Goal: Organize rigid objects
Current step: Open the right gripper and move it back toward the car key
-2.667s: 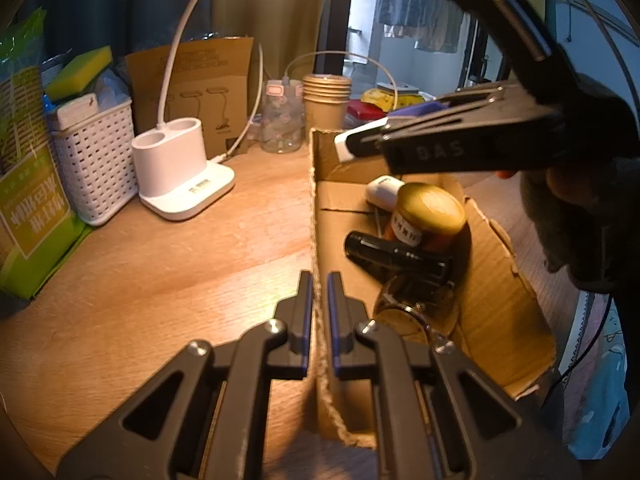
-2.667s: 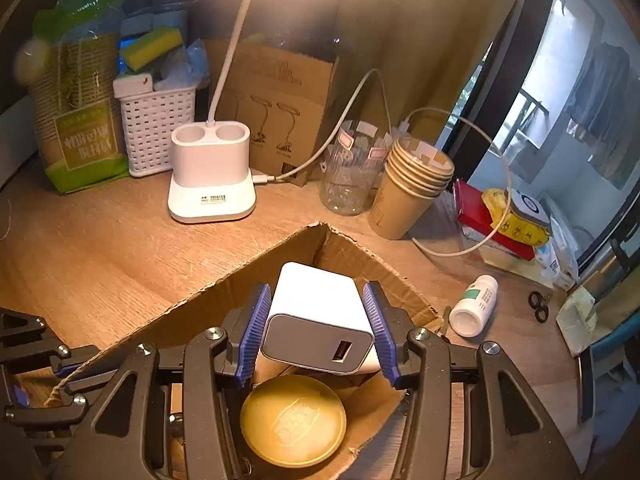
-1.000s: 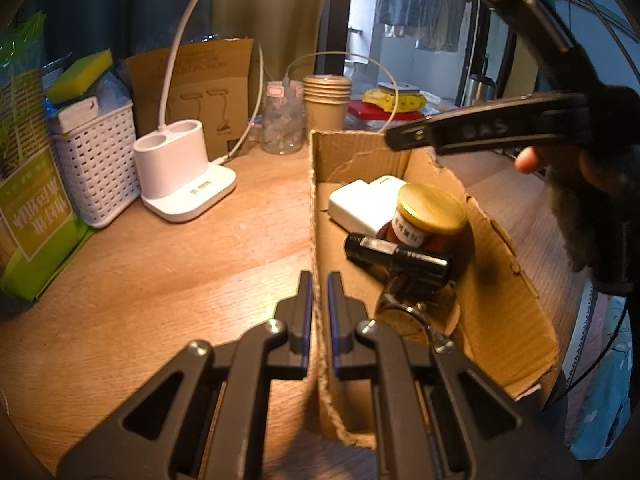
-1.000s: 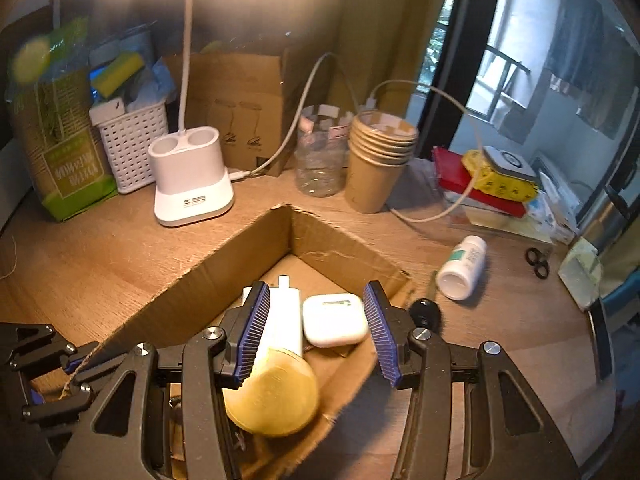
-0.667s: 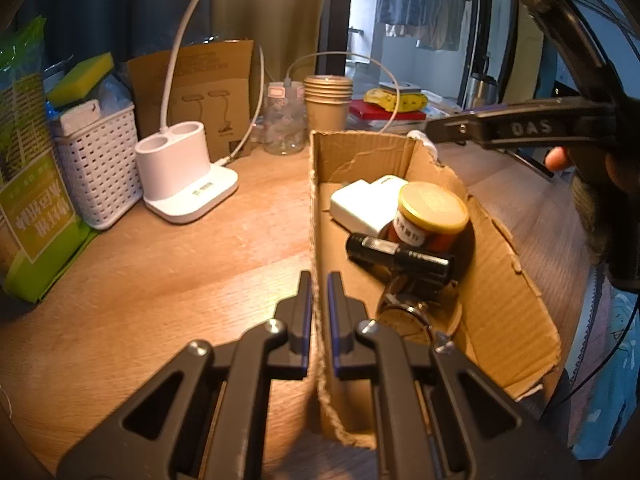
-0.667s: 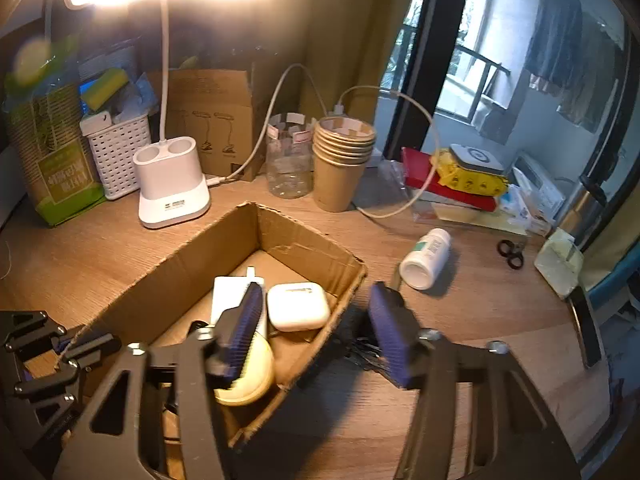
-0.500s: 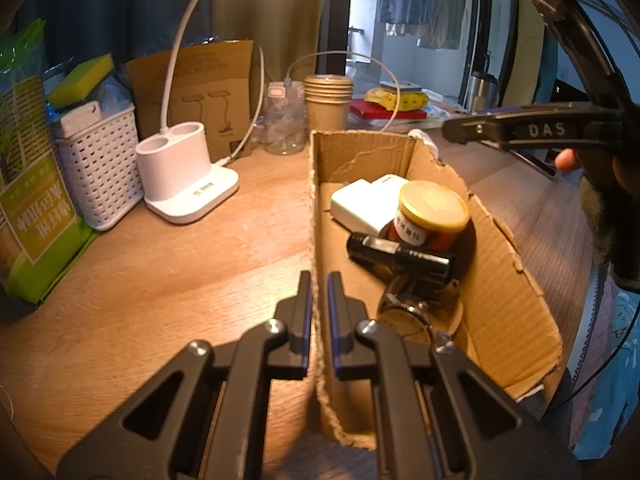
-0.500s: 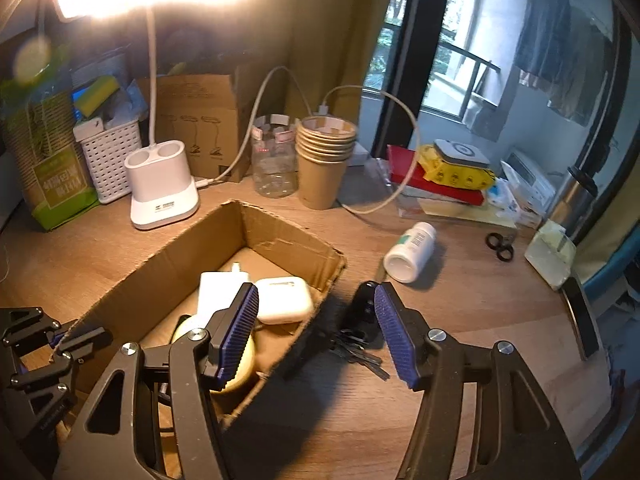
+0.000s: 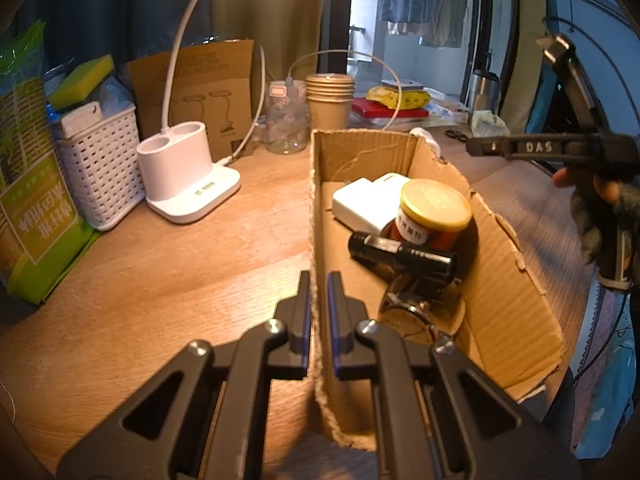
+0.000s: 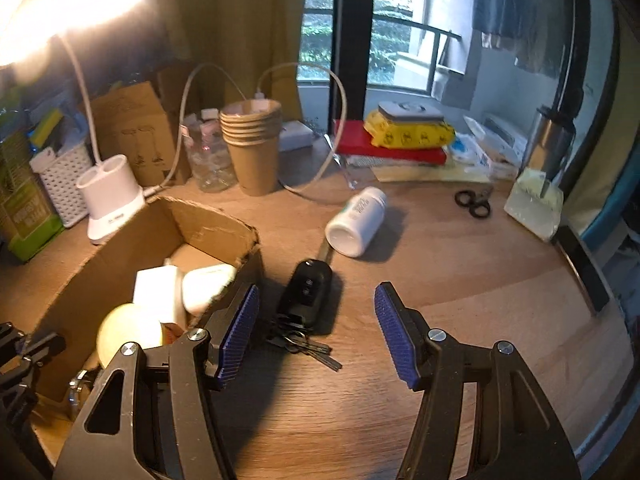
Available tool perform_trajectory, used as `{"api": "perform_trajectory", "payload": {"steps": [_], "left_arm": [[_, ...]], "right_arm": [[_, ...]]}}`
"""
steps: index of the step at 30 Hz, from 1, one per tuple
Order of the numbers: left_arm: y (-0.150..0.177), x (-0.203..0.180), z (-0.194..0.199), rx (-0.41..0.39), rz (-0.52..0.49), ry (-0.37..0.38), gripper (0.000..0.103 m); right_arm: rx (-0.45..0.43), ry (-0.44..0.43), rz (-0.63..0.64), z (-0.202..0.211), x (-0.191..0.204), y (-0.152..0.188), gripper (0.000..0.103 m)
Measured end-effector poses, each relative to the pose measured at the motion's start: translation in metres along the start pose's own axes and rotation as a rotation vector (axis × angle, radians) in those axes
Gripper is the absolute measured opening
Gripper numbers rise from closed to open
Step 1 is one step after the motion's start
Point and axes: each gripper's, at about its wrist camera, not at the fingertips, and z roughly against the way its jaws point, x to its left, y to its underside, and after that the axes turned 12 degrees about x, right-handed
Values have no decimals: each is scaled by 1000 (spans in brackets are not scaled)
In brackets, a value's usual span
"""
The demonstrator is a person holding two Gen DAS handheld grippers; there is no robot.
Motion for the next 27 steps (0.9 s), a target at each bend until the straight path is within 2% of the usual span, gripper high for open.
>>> {"api": "perform_trajectory", "payload": {"steps": [27], "left_arm": [[0, 4, 0, 4, 10, 17, 7]], "right_arm": [[128, -54, -46, -79, -8, -17, 64]]}}
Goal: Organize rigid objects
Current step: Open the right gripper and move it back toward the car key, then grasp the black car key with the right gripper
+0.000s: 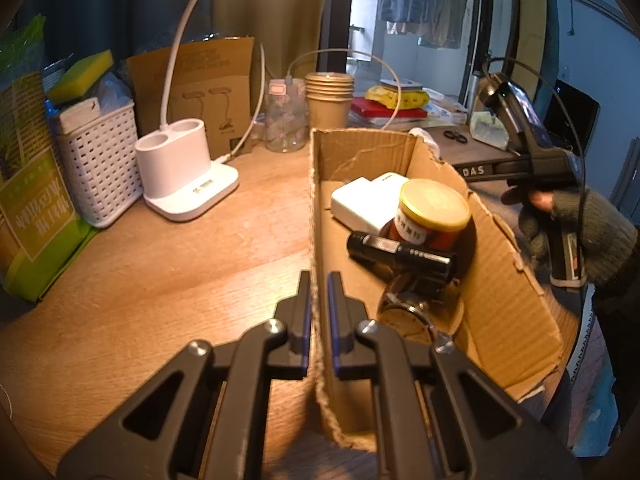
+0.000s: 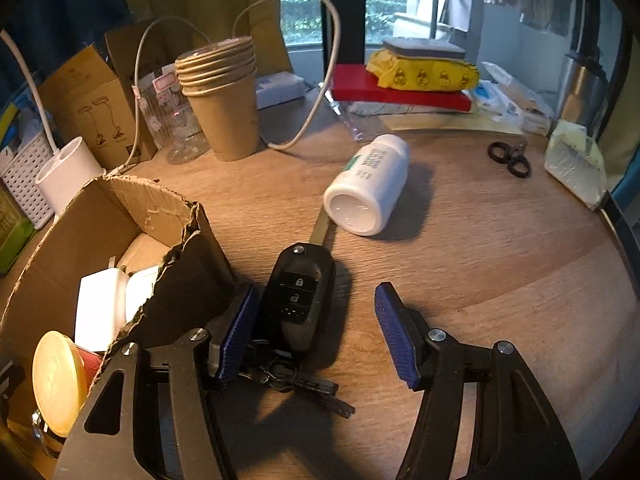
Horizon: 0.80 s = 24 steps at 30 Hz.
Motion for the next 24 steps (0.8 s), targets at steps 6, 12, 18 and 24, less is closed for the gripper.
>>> {"api": "perform_trajectory", "payload": {"steps": [6, 12, 18, 24], "left_arm": [[0, 0, 0, 3, 5, 5, 7], [0, -1, 0, 2, 3, 4, 7], [0, -2, 0, 1, 0, 1, 7], [0, -3, 1, -6, -3, -6, 7]], "right_arm": [[28, -22, 16, -9, 0, -3, 58], [28, -15, 33, -12, 5, -3, 44], [21, -24, 33, -8, 6, -1, 41], [3, -5, 56, 4, 11, 6, 39]]}}
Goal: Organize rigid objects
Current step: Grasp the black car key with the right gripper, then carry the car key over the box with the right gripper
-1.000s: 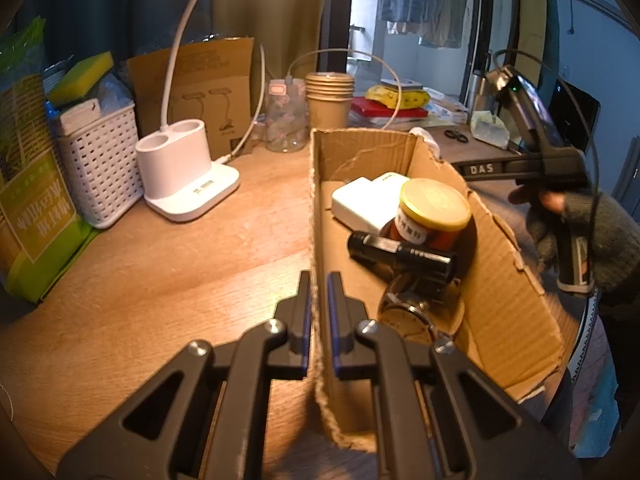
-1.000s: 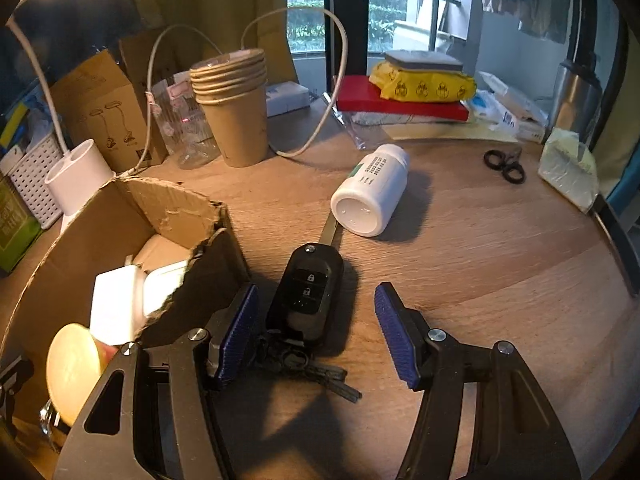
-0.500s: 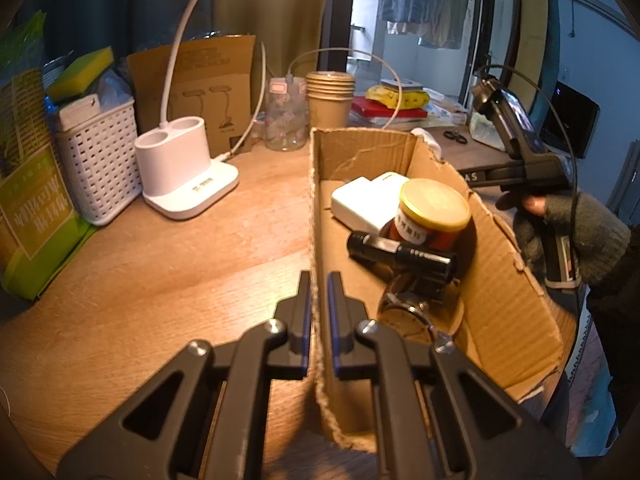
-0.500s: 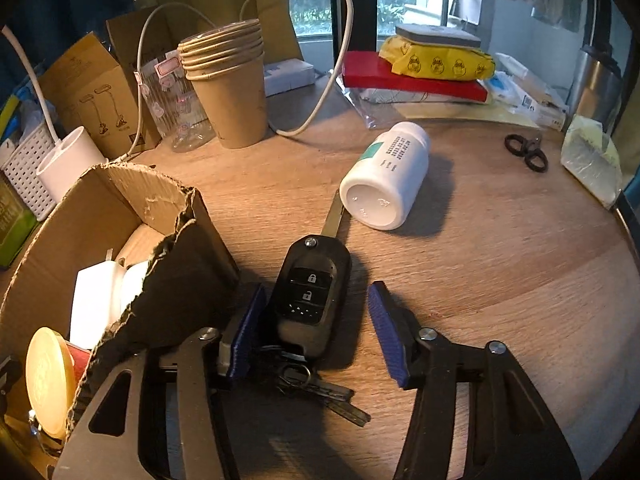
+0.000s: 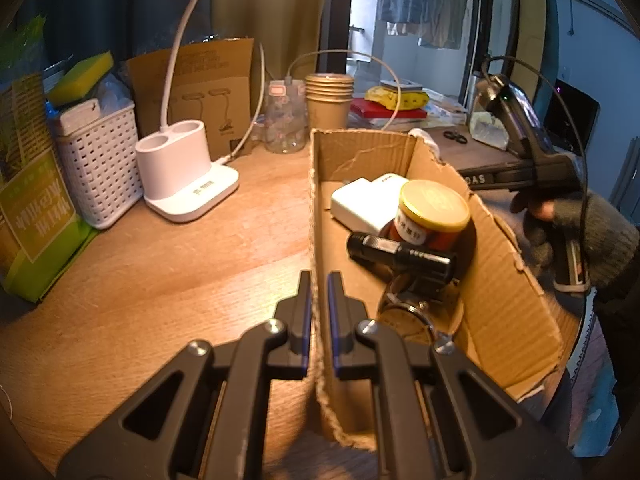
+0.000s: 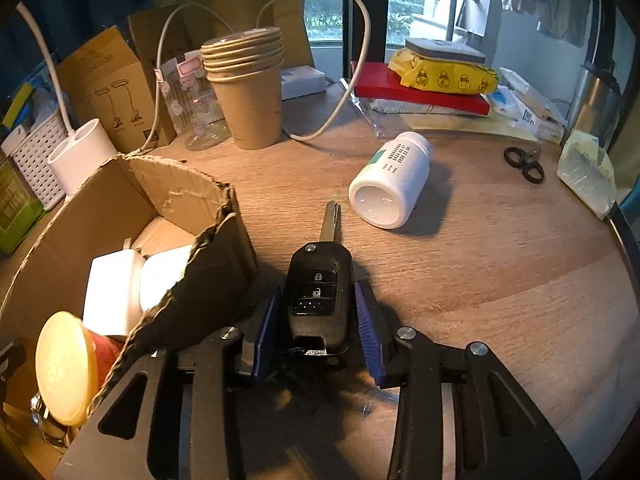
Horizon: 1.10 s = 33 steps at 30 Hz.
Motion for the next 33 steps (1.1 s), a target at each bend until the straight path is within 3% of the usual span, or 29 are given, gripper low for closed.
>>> {"api": "perform_trajectory", "payload": {"steps": [24, 33], "left_arm": [[0, -1, 3, -19, -7, -7, 7], [0, -1, 5, -25, -5, -4, 7]], "right_arm": [[-123, 48, 16, 81, 18, 10, 38], [-172, 60, 77, 117, 46, 11, 38]]}}
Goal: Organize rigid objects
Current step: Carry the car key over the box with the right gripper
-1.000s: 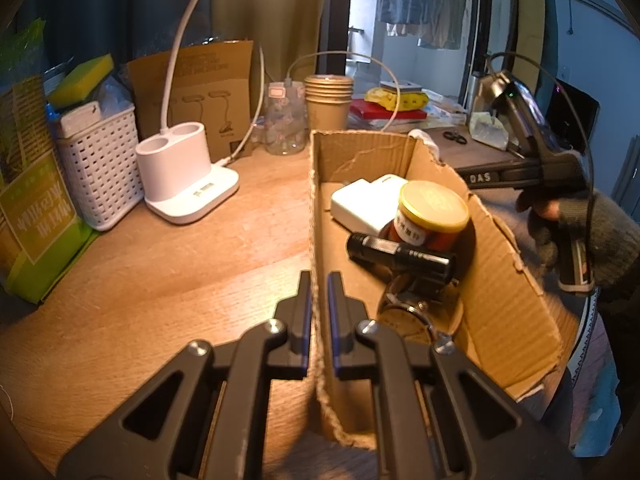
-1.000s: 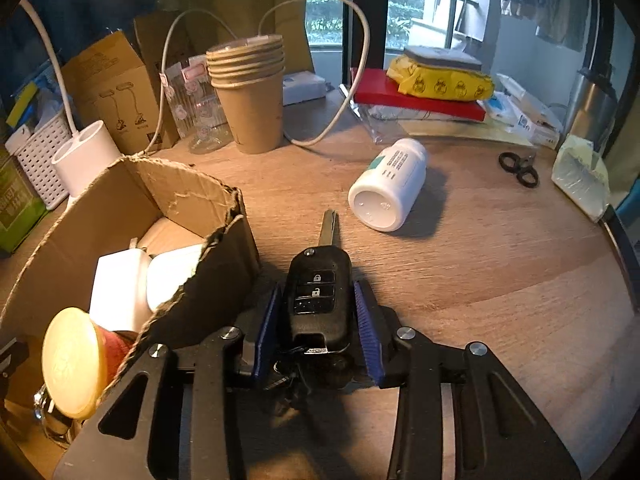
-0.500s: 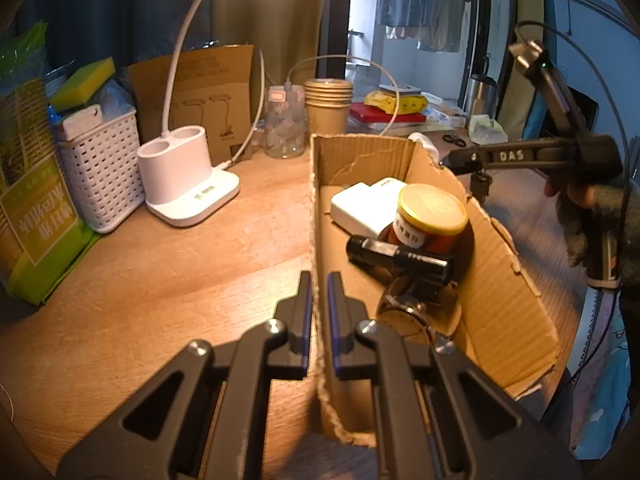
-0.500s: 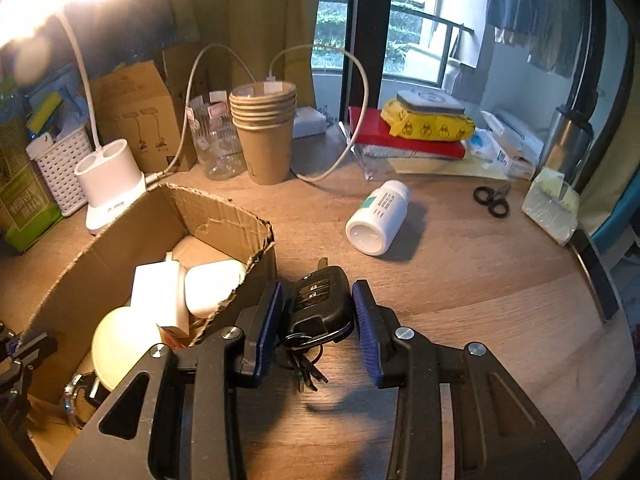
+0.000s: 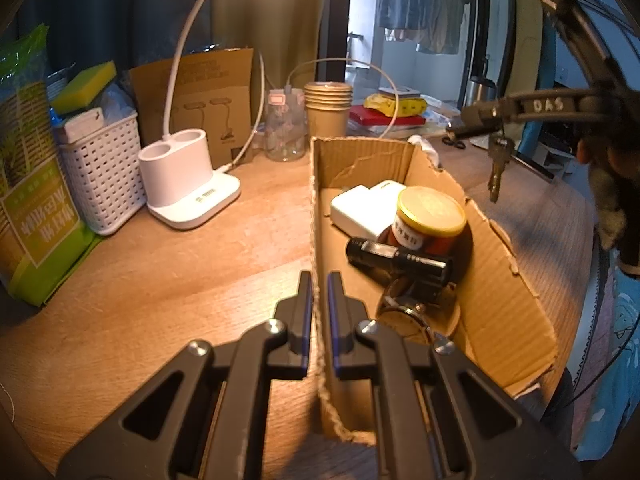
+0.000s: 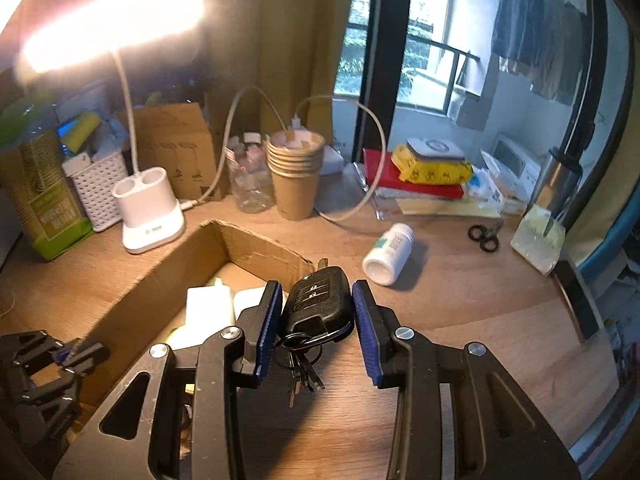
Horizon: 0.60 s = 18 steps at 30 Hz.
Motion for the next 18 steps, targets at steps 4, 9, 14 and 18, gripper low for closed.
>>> {"api": "perform_trajectory", "payload": {"steps": [4, 9, 14, 18], "left_arm": [[0, 1, 1, -1, 1, 5, 7], [1, 1, 1, -5, 4, 10, 7], [1, 2, 1, -6, 6, 14, 7], [1, 1, 1, -6, 6, 16, 7]], "right_arm": [[-22, -7, 28, 12, 16, -6, 38], [-31, -4, 73, 19, 34, -10, 38], [-36, -21, 108, 26, 52, -12, 38], [-38, -28, 139, 28, 67, -12, 38]]}}
